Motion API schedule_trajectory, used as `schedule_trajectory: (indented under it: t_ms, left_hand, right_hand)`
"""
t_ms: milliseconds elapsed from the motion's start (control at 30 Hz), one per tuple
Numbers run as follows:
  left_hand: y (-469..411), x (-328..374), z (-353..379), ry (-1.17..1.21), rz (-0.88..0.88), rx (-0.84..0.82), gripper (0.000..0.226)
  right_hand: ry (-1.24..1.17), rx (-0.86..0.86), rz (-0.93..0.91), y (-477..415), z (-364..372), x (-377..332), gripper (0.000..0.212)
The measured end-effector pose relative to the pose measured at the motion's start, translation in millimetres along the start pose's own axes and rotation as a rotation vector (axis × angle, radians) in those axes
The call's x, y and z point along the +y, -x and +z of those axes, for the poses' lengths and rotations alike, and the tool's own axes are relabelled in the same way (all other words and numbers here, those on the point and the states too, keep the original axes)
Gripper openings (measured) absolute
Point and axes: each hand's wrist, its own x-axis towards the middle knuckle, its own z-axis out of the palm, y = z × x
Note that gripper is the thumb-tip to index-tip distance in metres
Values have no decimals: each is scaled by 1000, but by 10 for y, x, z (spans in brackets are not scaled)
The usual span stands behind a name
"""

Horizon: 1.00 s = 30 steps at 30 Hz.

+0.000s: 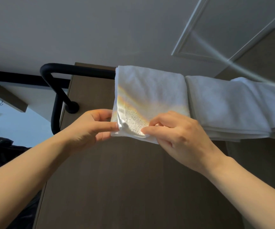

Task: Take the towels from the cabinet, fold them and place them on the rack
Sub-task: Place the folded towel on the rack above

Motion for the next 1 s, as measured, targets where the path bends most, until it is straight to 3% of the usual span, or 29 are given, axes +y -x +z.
schedule_trajectory:
  t_ms: [67, 167, 200, 333, 400, 567, 700, 833, 1000]
  left_hand:
    - [10, 34, 55, 48, -52, -18, 30]
    - [32, 59, 94, 50, -143, 3, 64]
    - [36, 69, 119, 42, -131, -4, 66]
    - [62, 45, 209, 9, -71, 163, 31]
    - [95, -7, 207, -53, -38, 159, 16]
    - [138, -93, 241, -91, 9, 174, 26]
    - [52, -5, 245, -19, 24, 65, 51]
    - [0, 56, 227, -72, 164, 106, 55]
    - [-30, 156, 185, -174, 296, 186, 62]
  right_hand:
    - [49, -18, -19, 3, 30, 12, 26]
    - [76, -10, -38, 11, 68, 18, 23]
    - [75, -9, -35, 15, 78, 12, 21]
    - [32, -46, 3, 49, 112, -27, 14]
    - [-73, -47, 102, 60, 110, -35, 23]
    - [-200, -15, 342, -308, 87, 66, 39]
    - [-170, -176, 462, -797, 186, 252, 64]
    - [-185, -209, 507, -1046, 238, 395, 71]
    - [-302, -97, 497, -1342, 178, 411, 64]
